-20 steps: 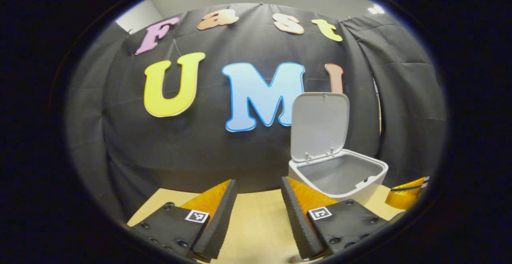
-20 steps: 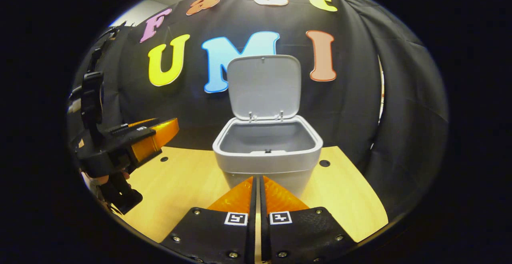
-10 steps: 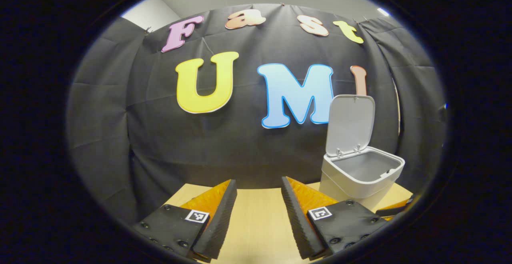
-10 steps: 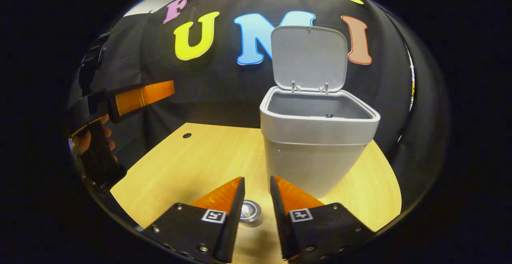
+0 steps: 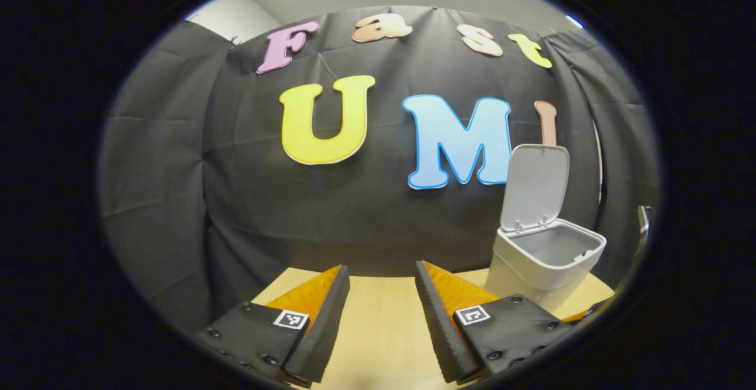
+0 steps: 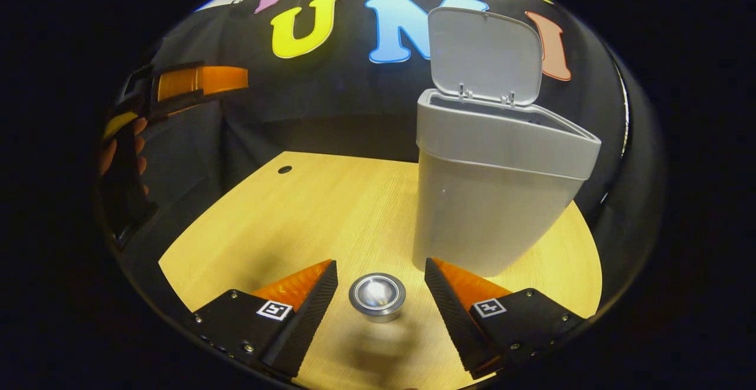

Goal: Press the lid of the desktop garbage bin to open it, pick up the crumpled paper on the desktop and throw it into the bin, then pick up the pop can on the desktop and drop it into the bin, and finally close the garbage bin lid.

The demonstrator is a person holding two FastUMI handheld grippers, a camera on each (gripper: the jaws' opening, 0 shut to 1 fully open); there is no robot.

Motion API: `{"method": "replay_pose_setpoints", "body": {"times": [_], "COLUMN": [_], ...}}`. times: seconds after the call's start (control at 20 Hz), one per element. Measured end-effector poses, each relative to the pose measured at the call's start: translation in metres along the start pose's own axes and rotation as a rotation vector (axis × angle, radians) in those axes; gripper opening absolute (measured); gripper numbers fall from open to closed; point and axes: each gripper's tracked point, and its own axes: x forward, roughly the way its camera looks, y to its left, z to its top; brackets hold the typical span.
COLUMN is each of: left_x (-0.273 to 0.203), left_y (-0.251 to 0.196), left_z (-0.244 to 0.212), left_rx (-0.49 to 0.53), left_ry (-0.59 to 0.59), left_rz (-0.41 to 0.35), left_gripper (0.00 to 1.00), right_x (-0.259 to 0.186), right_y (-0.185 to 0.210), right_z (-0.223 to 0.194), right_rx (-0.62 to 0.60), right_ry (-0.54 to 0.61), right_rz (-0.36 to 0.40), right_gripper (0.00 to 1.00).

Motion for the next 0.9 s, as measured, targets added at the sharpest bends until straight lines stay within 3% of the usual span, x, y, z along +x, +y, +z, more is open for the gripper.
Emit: {"method": "replay_pose_setpoints", "body": {"times": [0.35, 0.45, 0.75, 0.9], "left_x": [-0.003, -0.004, -0.006, -0.005], "left_y": [0.022, 0.03, 0.043, 0.044], "left_z": [-0.004, -0.006, -0.01, -0.011], "left_rx": [0.001, 0.004, 0.007, 0.005], "left_ry": [0.012, 0.015, 0.023, 0.027], "left_rz": [0.034, 0.046, 0.064, 0.066], "left_gripper": [0.8, 0.71, 0.73, 0.74], "right_x": [0.022, 0.028, 0.039, 0.039], "right_y": [0.007, 0.008, 0.005, 0.006], "right_z": [-0.025, -0.033, -0.049, -0.048], "right_rx": [-0.052, -0.057, -0.075, -0.076], "right_ry": [0.069, 0.087, 0.133, 0.132], "right_rz": [0.004, -0.001, -0.012, -0.015], "right_gripper": [0.96, 0.96, 0.96, 0.85]}}
